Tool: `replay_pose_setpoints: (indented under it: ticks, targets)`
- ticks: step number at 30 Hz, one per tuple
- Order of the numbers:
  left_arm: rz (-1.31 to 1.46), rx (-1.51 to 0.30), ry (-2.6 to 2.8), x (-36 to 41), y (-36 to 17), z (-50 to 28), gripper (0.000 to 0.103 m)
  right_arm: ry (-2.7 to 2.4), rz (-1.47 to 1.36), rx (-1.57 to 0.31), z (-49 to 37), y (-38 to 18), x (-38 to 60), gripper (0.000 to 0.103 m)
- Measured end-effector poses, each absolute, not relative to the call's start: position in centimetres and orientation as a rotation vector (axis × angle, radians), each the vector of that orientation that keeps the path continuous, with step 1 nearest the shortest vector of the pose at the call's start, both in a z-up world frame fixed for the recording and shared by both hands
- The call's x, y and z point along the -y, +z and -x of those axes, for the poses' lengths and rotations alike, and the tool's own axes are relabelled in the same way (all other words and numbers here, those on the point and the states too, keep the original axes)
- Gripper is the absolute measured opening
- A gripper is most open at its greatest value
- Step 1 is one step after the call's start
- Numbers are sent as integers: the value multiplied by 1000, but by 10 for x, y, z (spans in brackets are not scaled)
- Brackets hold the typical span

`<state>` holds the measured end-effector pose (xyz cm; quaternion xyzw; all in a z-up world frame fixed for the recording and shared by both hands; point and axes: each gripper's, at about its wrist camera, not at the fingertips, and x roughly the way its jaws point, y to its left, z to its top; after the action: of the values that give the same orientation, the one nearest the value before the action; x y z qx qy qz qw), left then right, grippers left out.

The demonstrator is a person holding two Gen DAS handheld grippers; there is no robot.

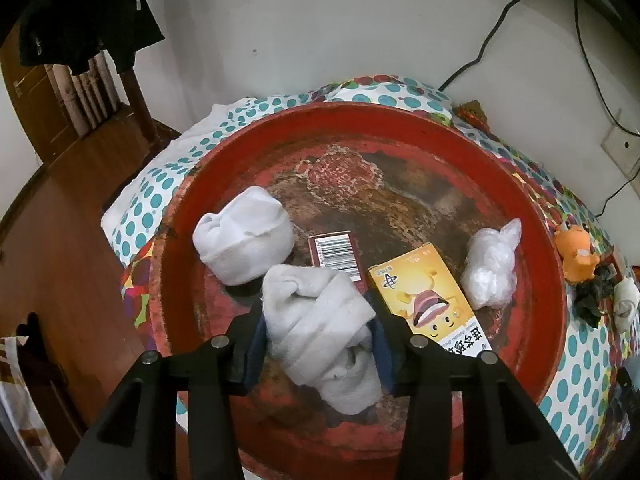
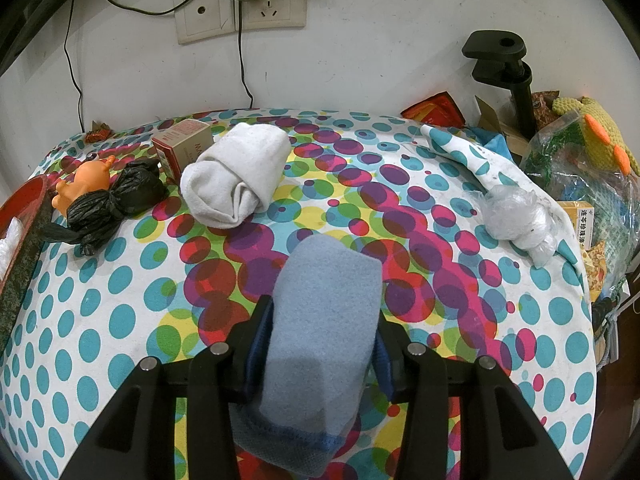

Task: Organize objects
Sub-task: 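Carry the white cloth onto the red tray and open the left gripper, then lift the open left gripper away from the tray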

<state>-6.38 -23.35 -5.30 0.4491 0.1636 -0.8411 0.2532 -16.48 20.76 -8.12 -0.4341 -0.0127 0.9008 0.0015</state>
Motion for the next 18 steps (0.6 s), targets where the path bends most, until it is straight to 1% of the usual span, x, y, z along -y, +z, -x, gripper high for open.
replay_pose_setpoints:
  ticks: [3,8,10,15,18]
  targets:
    - [-1210,-447,-2293,235,-50,62,47,2827,1363,40,165,-81,-208,46]
    - [-1184,-417,-2321,234,-40,59,56,2827,1363,40,165,-81,-207,46]
    - [-1182,-407,-2330,235,-36,58,62,2827,1363,40,165,-81,-207,46]
    - [-1184,-387,-2370,235,-25,55,64,2827,1362,42,165,-81,-207,46]
    - [-1189,-331,-2406,234,-16,50,69,2827,1362,41,165,-81,-207,46]
